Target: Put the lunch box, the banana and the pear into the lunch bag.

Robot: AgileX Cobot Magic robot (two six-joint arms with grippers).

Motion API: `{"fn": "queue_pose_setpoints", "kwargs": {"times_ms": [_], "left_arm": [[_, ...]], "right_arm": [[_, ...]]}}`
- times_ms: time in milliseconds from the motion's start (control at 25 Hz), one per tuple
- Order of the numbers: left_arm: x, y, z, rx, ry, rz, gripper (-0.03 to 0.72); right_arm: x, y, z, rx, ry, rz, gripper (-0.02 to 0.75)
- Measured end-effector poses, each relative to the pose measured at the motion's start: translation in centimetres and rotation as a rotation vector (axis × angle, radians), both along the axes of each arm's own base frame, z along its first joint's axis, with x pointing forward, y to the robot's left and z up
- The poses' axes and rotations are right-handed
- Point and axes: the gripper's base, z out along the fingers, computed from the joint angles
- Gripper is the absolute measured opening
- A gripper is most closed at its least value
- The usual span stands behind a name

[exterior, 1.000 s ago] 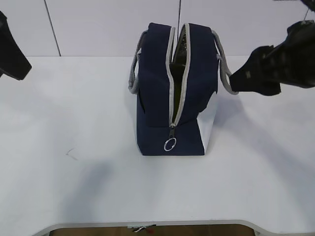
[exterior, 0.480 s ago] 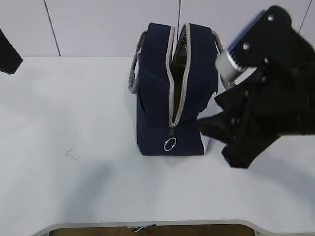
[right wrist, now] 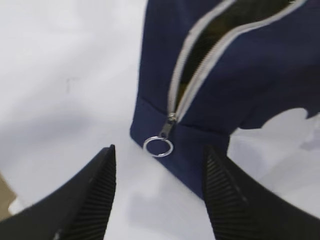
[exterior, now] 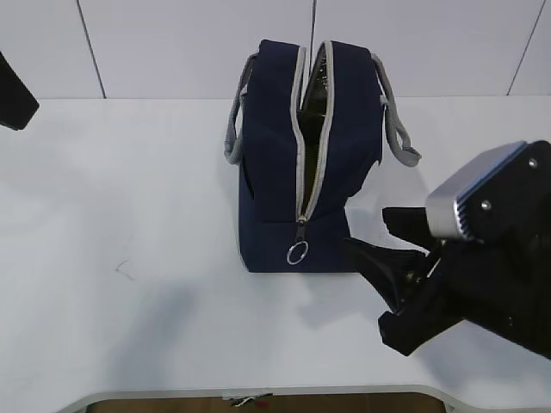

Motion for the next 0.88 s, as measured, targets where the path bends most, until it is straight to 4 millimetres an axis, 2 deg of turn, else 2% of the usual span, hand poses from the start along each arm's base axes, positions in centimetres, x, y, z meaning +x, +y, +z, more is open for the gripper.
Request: {"fn": "queue_pose_setpoints", "kwargs": {"times_ms": [160, 400, 760, 880], "left_arm": [[0.0, 0.0, 0.0, 0.002, -0.001, 0.000, 0.360], [0.0, 0.0, 0.0, 0.002, 0.000, 0.000, 0.360], [0.0, -0.1, 0.0, -0.007, 0.003, -0.002, 0.360], [0.0, -0.1, 0.0, -0.011, 0.005, -0.002, 0.360]], "right_arm": [[0.1, -0.4, -2.0, 0.093, -0.054, -0.054, 0.446], [0.3, 1.1, -4.6, 0.095, -0.151, 0.084, 0.446], [1.1, 2.0, -9.4, 0.104, -0.063, 0.090, 0.446], [1.1, 2.0, -10.3, 0.084, -0.032, 0.088, 0.446]]}}
